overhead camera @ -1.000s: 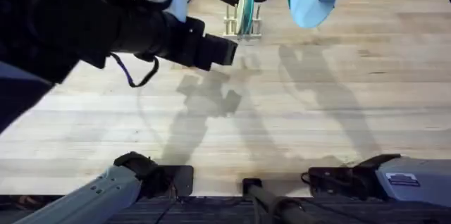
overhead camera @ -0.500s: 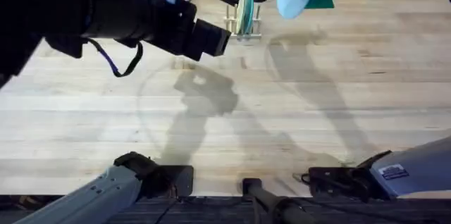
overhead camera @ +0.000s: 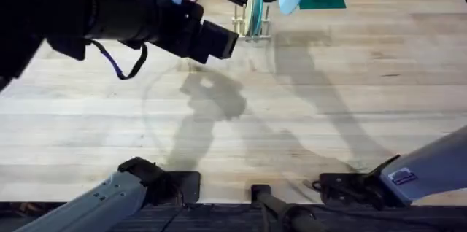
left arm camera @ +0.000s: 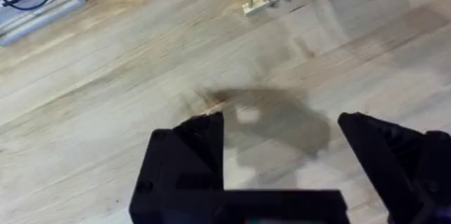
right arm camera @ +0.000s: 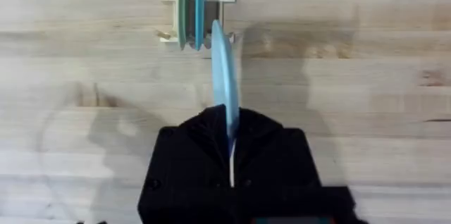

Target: Pick up the plates from the table one by one and place each into a slot on the dish rack.

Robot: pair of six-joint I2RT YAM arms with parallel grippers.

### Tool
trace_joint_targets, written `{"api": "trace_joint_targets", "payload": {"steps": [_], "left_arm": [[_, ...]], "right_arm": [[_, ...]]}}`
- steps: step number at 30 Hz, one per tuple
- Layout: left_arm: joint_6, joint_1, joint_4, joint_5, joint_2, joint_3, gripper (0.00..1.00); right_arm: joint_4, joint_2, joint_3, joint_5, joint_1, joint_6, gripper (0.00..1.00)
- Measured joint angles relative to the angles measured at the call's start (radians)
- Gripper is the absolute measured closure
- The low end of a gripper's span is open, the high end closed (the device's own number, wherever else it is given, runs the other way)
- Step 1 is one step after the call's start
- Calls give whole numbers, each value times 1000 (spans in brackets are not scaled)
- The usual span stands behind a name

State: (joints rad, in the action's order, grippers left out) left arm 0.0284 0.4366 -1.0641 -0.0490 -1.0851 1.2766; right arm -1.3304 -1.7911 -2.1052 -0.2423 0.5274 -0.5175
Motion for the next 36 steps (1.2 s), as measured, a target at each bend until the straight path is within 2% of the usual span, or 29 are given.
{"api": "trace_joint_targets", "payload": {"steps": [25,36], "left_arm": [[2,0,0,0,0,0,8],[2,0,0,0,0,0,9]], "right_arm": [[44,-36,-1,-6,0,-8,971],[128,-147,-2,-52,0,-14,971]]}}
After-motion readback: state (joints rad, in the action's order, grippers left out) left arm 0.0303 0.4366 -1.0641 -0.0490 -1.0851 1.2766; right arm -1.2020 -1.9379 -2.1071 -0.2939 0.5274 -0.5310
